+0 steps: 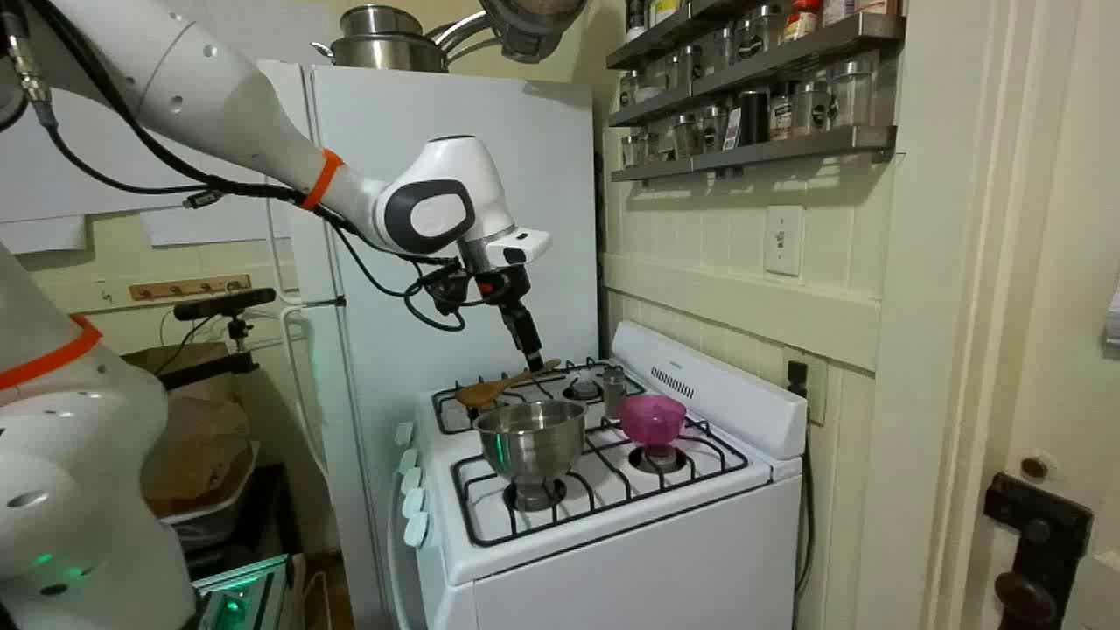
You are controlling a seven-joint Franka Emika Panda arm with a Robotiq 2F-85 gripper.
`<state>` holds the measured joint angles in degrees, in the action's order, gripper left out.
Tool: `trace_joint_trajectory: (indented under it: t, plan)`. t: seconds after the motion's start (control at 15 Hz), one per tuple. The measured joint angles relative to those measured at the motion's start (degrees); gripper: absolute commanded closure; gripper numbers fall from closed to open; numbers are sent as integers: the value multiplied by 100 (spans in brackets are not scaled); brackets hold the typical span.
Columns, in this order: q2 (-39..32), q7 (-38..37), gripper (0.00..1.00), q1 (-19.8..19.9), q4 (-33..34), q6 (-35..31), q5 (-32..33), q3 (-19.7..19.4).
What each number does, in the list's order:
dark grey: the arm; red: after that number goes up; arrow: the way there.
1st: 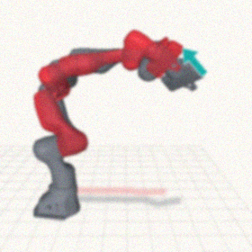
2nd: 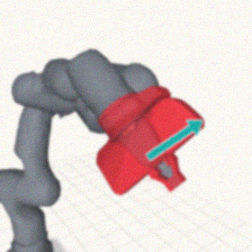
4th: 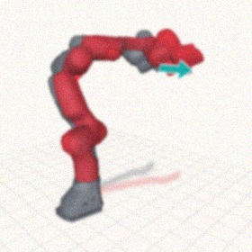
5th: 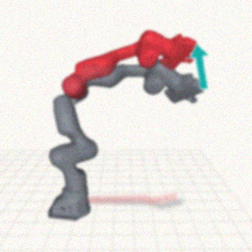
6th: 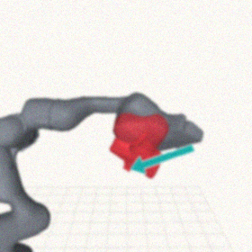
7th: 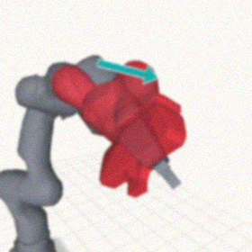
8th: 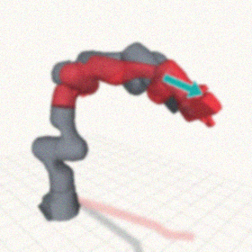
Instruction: Remove one bottle from the bottom shelf and put it on the bottle on the stove
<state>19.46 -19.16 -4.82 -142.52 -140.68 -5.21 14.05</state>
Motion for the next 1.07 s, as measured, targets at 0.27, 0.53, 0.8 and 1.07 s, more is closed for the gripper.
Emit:
trace_joint_trajectory:
  t: [0.27,0.53,0.8,1.07]
  plan:
    - [-12,0,0,0,-2,0,0,0]
    - [-13,0,0,0,-2,0,0,0]
    - [-13,0,0,-3,0,0,4,-10]
    - [-26,-3,0,163,169,-588,628,-24]
